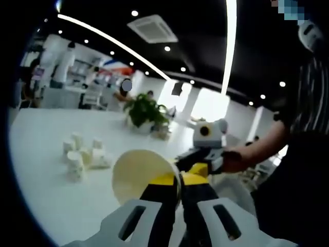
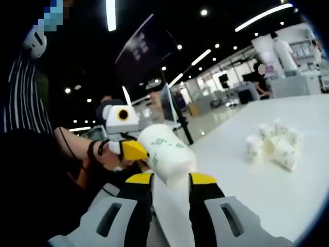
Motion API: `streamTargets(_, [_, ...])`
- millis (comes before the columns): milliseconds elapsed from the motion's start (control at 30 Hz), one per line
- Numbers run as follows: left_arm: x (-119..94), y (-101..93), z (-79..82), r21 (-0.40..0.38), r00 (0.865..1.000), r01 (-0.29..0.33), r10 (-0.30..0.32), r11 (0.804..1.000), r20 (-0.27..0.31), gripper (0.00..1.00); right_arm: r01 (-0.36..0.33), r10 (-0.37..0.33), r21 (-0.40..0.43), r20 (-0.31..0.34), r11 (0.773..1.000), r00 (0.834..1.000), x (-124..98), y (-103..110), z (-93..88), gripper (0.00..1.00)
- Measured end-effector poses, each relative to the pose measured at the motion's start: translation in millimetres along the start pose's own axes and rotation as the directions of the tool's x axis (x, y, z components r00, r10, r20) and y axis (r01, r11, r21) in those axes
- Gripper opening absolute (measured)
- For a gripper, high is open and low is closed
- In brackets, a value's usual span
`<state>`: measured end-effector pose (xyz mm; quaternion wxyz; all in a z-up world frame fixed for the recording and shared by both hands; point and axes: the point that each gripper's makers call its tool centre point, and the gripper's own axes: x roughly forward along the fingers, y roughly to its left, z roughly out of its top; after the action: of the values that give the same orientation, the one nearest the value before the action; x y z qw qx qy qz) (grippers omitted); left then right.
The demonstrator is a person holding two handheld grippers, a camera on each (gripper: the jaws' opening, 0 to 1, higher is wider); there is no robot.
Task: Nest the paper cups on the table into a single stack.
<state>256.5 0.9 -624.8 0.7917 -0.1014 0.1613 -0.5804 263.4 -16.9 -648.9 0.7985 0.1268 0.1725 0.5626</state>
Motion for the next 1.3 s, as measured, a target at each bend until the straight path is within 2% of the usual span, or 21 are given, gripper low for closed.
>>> streamTargets(67, [-0.1,-0.9,0.7,-0.002,1.000,0.005,-0.005,1.000,-0.001,0.00,0.016,-0.016,-0.015,-0.019,1.000,1.000,0.6,-3.2,-4.2,0.28])
streamTargets(300, [0.3,-0.4,-0.1,-0.005,1.000,0.004,-0.004,1.000,-0.020,0.00,0.018,-0.018,0.010,-0.001,1.000,1.000,-2.1,-3.3,-8.0,0.28])
streamTargets(467, [2.1,-1.3,-1.7,-0.010,0.999,0.011,-0.011,1.000,-0.040,0.00,0.048,-0.048,-0.004,0.005,0.999,0.999,-8.0,-9.5,-8.3,0.31])
streamTargets(600, [4.1,-0.6,-8.2,0.009,0.996,0.010,-0.009,1.000,-0.090,0.00,0.079,-0.079,-0.034,0.005,0.996,0.997,-12.9,-14.4,-7.2,0.36])
streamTargets(667, [5.0,-0.1,-12.1,0.030,0.994,0.009,-0.006,0.999,-0.111,0.00,0.096,-0.095,-0.039,0.024,0.995,0.995,-16.8,-18.9,-5.6,0.37])
streamTargets(700, [5.4,1.3,-17.9,0.043,0.990,0.009,-0.003,0.999,-0.141,0.00,0.107,-0.105,-0.043,0.041,0.993,0.994,-18.6,-19.9,-3.5,0.38])
streamTargets(800, [7.4,-0.7,-22.7,0.050,0.986,0.022,-0.013,0.999,-0.167,0.00,0.146,-0.145,-0.039,0.045,0.988,0.988,-24.8,-27.9,-3.4,0.43])
streamTargets(900, [8.7,2.0,-29.2,0.079,0.978,0.007,0.009,0.997,-0.208,0.00,0.173,-0.170,-0.031,0.071,0.985,0.983,-30.0,-32.6,0.0,0.47])
streamTargets(1067, [11.1,2.0,-50.6,0.122,0.948,0.041,0.000,0.992,-0.318,0.00,0.228,-0.225,-0.019,0.088,0.974,0.970,-38.5,-45.3,2.1,0.54])
streamTargets(1100, [12.7,2.2,-51.5,0.132,0.948,0.042,0.002,0.990,-0.317,0.00,0.232,-0.230,-0.019,0.089,0.973,0.969,-39.1,-46.7,1.9,0.56])
streamTargets(1300, [14.4,7.3,-66.3,0.142,0.925,0.039,0.018,0.989,-0.380,0.00,0.246,-0.245,-0.002,0.090,0.969,0.965,-41.5,-53.9,0.3,0.60])
